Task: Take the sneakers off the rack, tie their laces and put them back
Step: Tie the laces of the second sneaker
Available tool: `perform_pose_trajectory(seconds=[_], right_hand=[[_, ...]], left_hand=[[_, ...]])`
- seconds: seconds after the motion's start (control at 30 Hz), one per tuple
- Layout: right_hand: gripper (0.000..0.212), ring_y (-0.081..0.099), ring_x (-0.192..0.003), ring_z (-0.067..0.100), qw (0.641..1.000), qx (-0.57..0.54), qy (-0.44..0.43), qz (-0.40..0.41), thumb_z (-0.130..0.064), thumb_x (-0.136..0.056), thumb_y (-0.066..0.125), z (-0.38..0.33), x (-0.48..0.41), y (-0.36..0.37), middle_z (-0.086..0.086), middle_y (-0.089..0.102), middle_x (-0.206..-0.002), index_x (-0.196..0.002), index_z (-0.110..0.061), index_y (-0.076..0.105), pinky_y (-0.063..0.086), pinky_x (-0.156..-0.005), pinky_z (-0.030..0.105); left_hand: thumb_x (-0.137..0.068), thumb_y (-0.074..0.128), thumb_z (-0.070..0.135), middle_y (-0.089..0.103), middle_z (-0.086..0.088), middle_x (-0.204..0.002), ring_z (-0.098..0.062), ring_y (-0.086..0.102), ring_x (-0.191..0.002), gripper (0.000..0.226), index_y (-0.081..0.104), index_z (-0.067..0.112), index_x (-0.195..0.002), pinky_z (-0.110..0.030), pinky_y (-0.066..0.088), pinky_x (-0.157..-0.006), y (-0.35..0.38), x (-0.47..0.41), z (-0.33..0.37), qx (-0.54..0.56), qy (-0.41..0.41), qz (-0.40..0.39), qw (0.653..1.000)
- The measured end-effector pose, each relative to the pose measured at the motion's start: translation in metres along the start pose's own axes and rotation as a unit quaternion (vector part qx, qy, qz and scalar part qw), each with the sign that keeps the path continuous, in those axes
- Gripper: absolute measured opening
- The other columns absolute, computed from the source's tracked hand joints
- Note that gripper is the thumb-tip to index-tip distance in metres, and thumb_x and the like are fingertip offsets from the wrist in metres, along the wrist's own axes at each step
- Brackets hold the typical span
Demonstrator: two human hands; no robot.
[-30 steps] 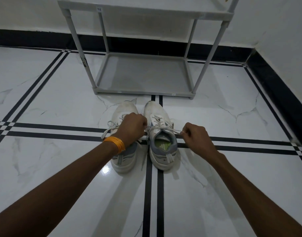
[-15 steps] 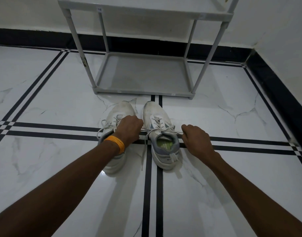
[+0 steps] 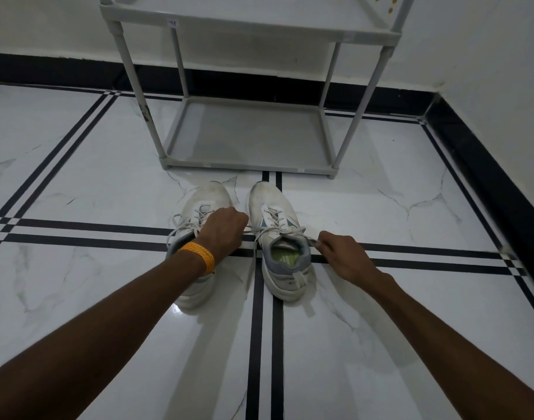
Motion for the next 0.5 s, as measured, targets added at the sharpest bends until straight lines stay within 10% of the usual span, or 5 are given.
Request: perform_pose_trajectory(seconds=[0.2, 0.37, 0.5], right_hand=[[0.025, 0.057, -0.071, 0.019, 0.991, -0.094, 0.062, 0.07, -0.032, -0.095, 0.051, -0.029, -0.006, -0.039, 0.007, 0.066, -0.088, -0.086, -0.012, 0.063, 0.043, -0.064, 0.033], [0.046, 0.058, -0.114, 0.023, 0.997, -0.009, -0.01, 0.074, -0.034, -0.093, 0.056, -0.075, -0.006, -0.051, 0.0, 0.051, -0.141, -0.136, -0.021, 0.048, 0.045, -0.095, 0.036], [0.032, 0.063, -0.097, 0.028, 0.99, 0.129, -0.058, 0.024, -0.033, -0.093, 0.058, -0.093, -0.008, -0.023, 0.01, 0.064, -0.115, -0.117, -0.012, 0.061, 0.049, -0.08, 0.036]], left_hand=[[-0.092, 0.047, 0.026, 0.055, -0.013, -0.129, -0.034, 0.055, -0.111, 0.051, 0.04, 0.019, -0.141, -0.046, 0.049, -0.087, -0.002, 0.0, 0.011, 0.219, 0.017, 0.102, 0.97], [-0.094, 0.051, 0.018, 0.062, -0.011, -0.121, -0.026, 0.051, -0.116, 0.029, 0.061, 0.013, -0.121, -0.044, 0.042, -0.101, 0.003, -0.003, 0.039, 0.29, 0.06, 0.088, 0.951], [-0.093, 0.057, 0.014, 0.065, -0.012, -0.101, -0.026, 0.057, -0.094, 0.012, 0.064, 0.006, -0.098, -0.036, 0.046, -0.08, 0.001, -0.004, 0.041, 0.354, 0.028, 0.108, 0.929]])
Point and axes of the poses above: each hand's wrist, its own x-axis away from the middle knuckle, its own y-axis out of the palm, z = x × y, the point moved 4 cm from there along -x, towards the middle knuckle
